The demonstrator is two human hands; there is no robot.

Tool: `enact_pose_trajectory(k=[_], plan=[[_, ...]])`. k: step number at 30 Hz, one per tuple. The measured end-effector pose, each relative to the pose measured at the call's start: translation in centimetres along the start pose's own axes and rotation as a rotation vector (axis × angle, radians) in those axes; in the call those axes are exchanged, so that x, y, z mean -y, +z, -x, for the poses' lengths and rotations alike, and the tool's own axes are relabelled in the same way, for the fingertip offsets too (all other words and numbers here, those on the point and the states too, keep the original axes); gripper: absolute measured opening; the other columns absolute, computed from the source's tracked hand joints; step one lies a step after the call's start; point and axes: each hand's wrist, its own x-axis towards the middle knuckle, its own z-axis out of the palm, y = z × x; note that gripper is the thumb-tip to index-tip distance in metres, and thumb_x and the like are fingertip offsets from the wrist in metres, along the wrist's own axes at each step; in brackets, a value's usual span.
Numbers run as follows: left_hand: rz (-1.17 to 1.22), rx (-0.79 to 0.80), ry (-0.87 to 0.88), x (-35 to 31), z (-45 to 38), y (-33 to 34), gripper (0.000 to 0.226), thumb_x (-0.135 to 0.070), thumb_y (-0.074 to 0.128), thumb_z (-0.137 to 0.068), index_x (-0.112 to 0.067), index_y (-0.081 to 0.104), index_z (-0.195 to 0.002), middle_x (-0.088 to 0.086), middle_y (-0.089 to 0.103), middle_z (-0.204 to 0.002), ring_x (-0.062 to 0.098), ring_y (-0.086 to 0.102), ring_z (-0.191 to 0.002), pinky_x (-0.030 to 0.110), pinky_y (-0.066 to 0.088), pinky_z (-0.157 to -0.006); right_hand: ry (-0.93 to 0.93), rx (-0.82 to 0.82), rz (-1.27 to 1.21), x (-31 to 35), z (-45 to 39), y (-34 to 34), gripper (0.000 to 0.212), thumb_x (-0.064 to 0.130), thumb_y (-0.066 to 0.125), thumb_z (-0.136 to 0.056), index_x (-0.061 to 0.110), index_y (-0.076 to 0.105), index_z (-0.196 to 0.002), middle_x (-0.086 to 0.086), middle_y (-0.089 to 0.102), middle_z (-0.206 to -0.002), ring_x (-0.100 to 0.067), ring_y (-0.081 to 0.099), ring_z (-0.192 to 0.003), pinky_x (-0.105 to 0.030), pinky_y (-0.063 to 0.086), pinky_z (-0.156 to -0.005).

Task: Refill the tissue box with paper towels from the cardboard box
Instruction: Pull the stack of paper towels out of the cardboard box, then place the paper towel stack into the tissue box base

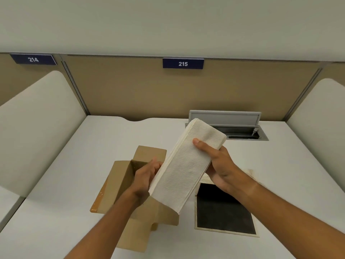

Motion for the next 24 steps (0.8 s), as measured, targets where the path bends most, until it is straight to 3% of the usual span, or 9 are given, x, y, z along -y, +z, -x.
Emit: enact_pose_trajectory(k=[3,6,9,12,16,21,24], plan=[[0.057,0.111,0.020,-0.1,0.4,2.2,0.078,-0.059,0.028,-0.092,0.008,0.062,-0.109,0.026,0.063,-0.109,0.033,0.056,-0.096,0.042,0.039,-0.086,0.000,-0.065,-0.044,0.9,2.2,-2.6,0.060,0.028,0.083,-0.065,0.014,0.063,-0.120,-0.011,0.071,-0.116,-0.028,0.067,-0.109,-0.043,0.060,-0.081],[0.156,0.197,0.024,0.1,0.8,4.6,0.079,-0.055,0.028,-0.093,0.018,0.053,-0.108,0.022,0.056,-0.103,0.030,0.052,-0.092,0.035,0.040,-0.078,0.003,-0.159,-0.099,1.4,4.0,-5.3,0.058,0.030,0.083,-0.066,0.016,0.063,-0.119,-0.011,0.072,-0.115,-0.029,0.066,-0.109,-0.049,0.057,-0.088],[0.274,0.239,-0.028,0.5,1.7,7.2,0.073,-0.061,0.045,-0.085,0.005,0.055,-0.115,0.019,0.059,-0.106,0.031,0.052,-0.097,0.034,0.046,-0.075,0.002,-0.247,-0.173,1.5,5.6,-7.9,0.053,0.030,0.081,-0.072,0.018,0.062,-0.120,-0.011,0.072,-0.115,-0.029,0.066,-0.110,-0.051,0.056,-0.090],[0.354,0.256,-0.041,1.3,2.4,9.8,0.090,-0.068,0.071,-0.061,-0.004,0.054,-0.122,0.014,0.064,-0.122,0.031,0.057,-0.109,0.042,0.048,-0.087,-0.011,-0.336,-0.240,1.2,6.9,-10.1,0.045,0.029,0.078,-0.078,0.023,0.060,-0.119,-0.009,0.070,-0.115,-0.028,0.065,-0.108,-0.046,0.060,-0.080],[0.349,0.222,-0.018,1.8,2.9,13.3,0.104,-0.067,0.077,-0.054,-0.016,0.044,-0.138,0.009,0.056,-0.138,0.029,0.052,-0.126,0.047,0.048,-0.099,-0.012,-0.432,-0.319,0.8,8.0,-12.0,0.050,0.030,0.076,-0.080,0.022,0.056,-0.125,-0.008,0.068,-0.117,-0.028,0.064,-0.108,-0.043,0.060,-0.074],[0.215,0.031,-0.014,1.5,1.7,16.0,0.075,-0.037,0.088,-0.053,-0.025,0.053,-0.118,0.007,0.064,-0.123,0.022,0.067,-0.104,0.034,0.058,-0.076,-0.001,-0.466,-0.334,0.3,8.2,-13.1,0.049,0.031,0.075,-0.081,0.024,0.054,-0.125,-0.008,0.067,-0.116,-0.027,0.063,-0.107,-0.041,0.058,-0.068],[0.221,0.008,-0.010,1.3,0.8,15.6,0.069,-0.031,0.084,-0.059,-0.022,0.054,-0.121,0.005,0.067,-0.120,0.021,0.069,-0.102,0.033,0.058,-0.073,0.001,-0.469,-0.325,0.2,8.1,-13.9,0.035,0.035,0.074,-0.082,0.030,0.058,-0.112,-0.006,0.066,-0.113,-0.026,0.062,-0.106,-0.039,0.056,-0.068]])
